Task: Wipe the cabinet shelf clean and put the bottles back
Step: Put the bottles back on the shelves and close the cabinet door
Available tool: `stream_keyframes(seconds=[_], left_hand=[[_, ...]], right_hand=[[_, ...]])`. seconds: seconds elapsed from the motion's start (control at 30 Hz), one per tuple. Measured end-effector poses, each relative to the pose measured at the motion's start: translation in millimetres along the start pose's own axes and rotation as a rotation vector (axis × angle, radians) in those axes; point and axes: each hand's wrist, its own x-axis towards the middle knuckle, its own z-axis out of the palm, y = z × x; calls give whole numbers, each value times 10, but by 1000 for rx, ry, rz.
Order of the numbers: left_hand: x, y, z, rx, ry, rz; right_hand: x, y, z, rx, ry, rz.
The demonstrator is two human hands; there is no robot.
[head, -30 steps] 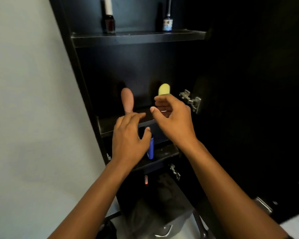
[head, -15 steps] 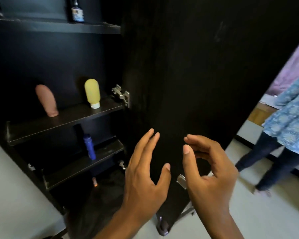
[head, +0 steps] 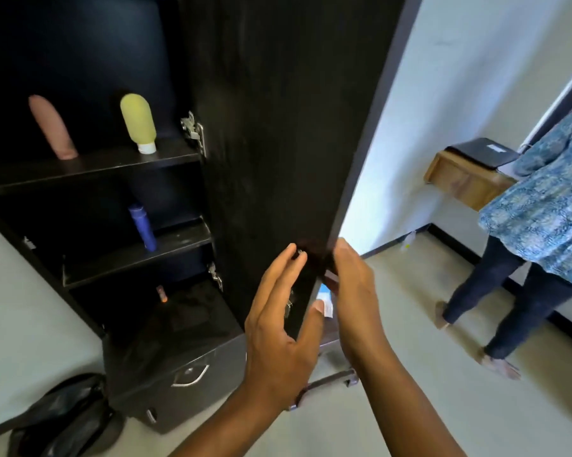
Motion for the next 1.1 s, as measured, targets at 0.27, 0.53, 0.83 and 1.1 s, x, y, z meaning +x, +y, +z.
stream_keyframes(seconds=[0.27,0.53,0.83,1.1], left_hand=[[6,75,100,-64,171,-32],[-19,15,-446,56,244,17],[-210,-21,-1337,83,427,-34],[-112,-327,-2173,232,570,-31]], right_hand=[[5,-77,-85,160,-169,54],[-218,-64,167,139,-277,-80],[-612,27,974,97,-328,-193],[-686,35,1816,37,-388,-236]])
